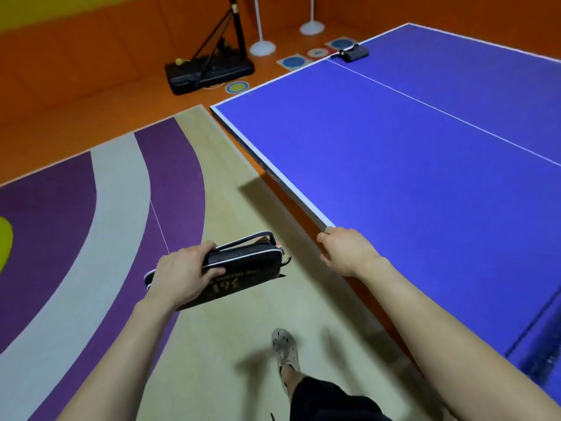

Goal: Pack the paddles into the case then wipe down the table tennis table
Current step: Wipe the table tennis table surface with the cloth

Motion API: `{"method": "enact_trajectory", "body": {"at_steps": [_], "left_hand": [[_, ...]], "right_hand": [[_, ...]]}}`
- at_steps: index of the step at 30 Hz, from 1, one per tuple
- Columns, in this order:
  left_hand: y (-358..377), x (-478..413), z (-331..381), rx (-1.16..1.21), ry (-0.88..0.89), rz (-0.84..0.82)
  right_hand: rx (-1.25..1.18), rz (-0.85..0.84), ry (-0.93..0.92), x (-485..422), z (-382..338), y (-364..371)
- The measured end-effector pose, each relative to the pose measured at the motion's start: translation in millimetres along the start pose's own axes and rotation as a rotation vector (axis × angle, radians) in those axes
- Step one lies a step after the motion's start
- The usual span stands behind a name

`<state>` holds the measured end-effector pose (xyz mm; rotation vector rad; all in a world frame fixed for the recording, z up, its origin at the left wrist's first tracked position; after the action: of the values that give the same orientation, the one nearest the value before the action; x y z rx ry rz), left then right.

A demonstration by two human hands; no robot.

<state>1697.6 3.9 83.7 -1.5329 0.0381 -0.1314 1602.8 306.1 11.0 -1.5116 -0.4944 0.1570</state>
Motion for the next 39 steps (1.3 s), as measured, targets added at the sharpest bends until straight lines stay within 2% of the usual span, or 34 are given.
{"method": "enact_trajectory", "body": {"at_steps": [5, 11, 15, 19, 21, 24, 30, 33, 39], "left_hand": [[-19, -106, -114, -0.046, 0.023, -0.050], [-34, -237, -242, -0.060, 0.045, 0.008], [-21, -354, -319, -0.060, 0.131, 0.035], [-17, -494, -362, -0.052, 0.304, -0.062], [-20, -557, -364, -0.041, 0.418, -0.111], [-24, -651, -342, -0.018, 0.604, -0.182], [-1, -798, -268, 0.012, 0.910, -0.340], [30, -853, -235, 0.028, 0.982, -0.510], [86, -905, -205, 0.096, 1.032, -0.794]], "right_hand": [[0.008, -0.028, -0.010, -155, -63, -39], [0.062, -0.013, -0.026, -322, -114, -86], [0.117, -0.016, 0.051, -441, -124, -96], [0.045, -0.095, 0.216, -528, -113, -99], [-0.022, -0.105, 0.287, -559, -103, -106], [-0.265, -0.089, 0.446, -587, -77, -123], [-0.811, 0.079, 0.683, -633, -27, -132], [-0.877, 0.110, 0.793, -672, 3, -112], [-0.923, 0.046, 1.021, -710, 35, -71]]}}
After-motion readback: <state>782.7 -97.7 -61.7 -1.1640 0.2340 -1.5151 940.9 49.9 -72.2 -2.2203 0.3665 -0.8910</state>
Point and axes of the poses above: each hand's wrist, its own x-axis away from the middle knuckle, its own y-axis out of the palm, z = x × y, the point moved 10 cm from there along -x, towards the middle knuckle, and after that the axes turned 8 degrees about y, right-handed, at the moved point
